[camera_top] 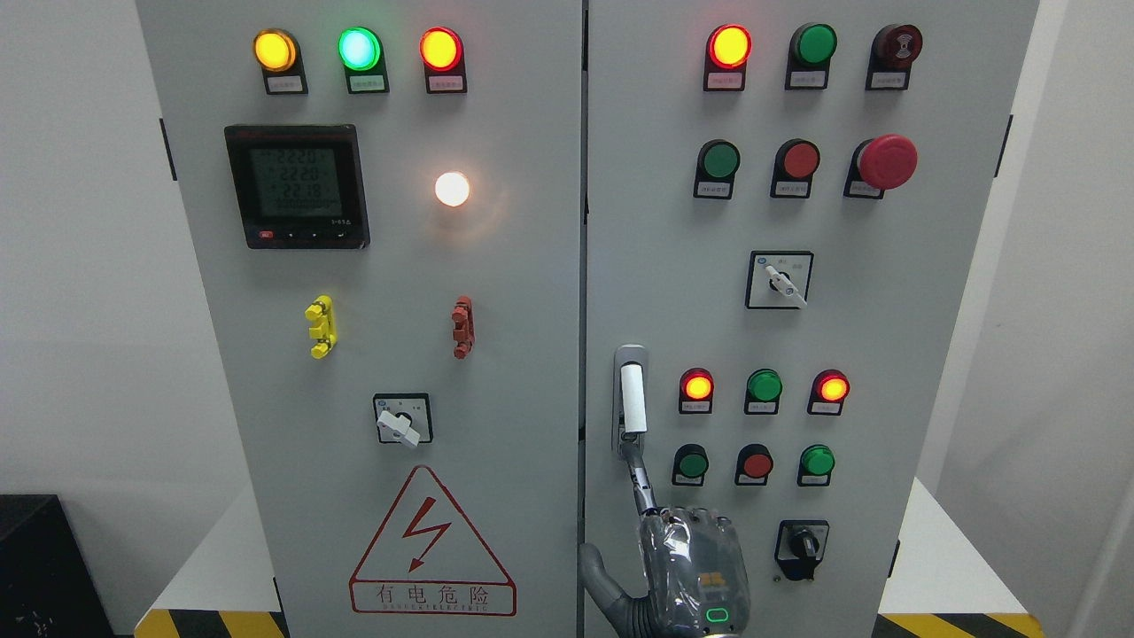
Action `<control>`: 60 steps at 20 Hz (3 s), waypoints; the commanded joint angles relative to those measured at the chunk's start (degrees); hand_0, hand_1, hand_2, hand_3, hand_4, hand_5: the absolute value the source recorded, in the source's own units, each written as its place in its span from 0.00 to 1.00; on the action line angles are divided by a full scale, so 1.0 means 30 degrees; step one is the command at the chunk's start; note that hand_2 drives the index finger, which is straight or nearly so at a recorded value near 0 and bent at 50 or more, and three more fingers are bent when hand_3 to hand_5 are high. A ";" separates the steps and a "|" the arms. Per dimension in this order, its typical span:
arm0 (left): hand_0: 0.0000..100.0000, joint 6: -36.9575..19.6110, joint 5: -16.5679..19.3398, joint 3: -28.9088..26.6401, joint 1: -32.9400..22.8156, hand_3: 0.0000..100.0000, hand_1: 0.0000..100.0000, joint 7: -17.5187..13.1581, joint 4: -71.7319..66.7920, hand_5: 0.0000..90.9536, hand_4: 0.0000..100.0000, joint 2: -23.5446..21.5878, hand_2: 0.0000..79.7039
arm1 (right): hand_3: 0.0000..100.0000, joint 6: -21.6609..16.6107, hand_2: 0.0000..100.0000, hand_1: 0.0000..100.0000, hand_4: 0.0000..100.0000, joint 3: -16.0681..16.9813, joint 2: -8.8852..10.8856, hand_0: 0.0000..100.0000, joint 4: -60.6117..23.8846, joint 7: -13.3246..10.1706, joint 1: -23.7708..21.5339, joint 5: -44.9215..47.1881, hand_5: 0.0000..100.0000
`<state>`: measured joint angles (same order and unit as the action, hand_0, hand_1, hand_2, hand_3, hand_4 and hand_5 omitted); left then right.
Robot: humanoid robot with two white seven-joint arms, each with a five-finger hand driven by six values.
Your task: Release door handle
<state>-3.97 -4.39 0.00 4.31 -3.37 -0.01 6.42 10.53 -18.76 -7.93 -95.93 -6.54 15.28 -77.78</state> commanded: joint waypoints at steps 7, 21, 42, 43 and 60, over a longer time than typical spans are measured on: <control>0.00 0.0005 0.0000 0.0409 0.0000 0.09 0.00 0.0010 0.0383 0.00 0.01 0.0000 0.03 | 1.00 0.0006 0.05 0.35 1.00 0.0015 -0.0023 0.34 -0.0073 -0.0047 -0.0084 0.0027 0.99; 0.00 0.0005 0.0000 0.0409 0.0000 0.09 0.00 0.0010 0.0383 0.00 0.01 0.0000 0.03 | 1.00 0.0006 0.14 0.35 1.00 -0.0073 -0.0023 0.34 -0.1625 -0.0311 -0.0495 -0.0002 0.99; 0.00 0.0005 0.0000 0.0409 0.0000 0.09 0.00 0.0010 0.0383 0.00 0.01 0.0000 0.03 | 1.00 -0.0052 0.22 0.35 1.00 -0.0044 -0.0052 0.34 -0.2885 -0.0369 -0.0349 -0.0353 0.98; 0.00 0.0005 0.0000 0.0409 0.0000 0.09 0.00 0.0010 0.0383 0.00 0.01 0.0000 0.03 | 1.00 -0.0052 0.22 0.35 1.00 -0.0044 -0.0052 0.34 -0.2915 -0.0369 -0.0349 -0.0353 0.98; 0.00 0.0005 0.0000 0.0409 0.0000 0.09 0.00 0.0010 0.0383 0.00 0.01 0.0000 0.03 | 1.00 0.0006 0.77 0.32 0.99 0.0746 -0.0052 0.33 -0.3150 -0.0106 0.0908 -0.0295 0.96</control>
<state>-3.97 -4.39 0.00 4.31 -3.37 0.00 6.42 10.39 -18.00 -8.07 -104.62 -7.04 15.61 -78.61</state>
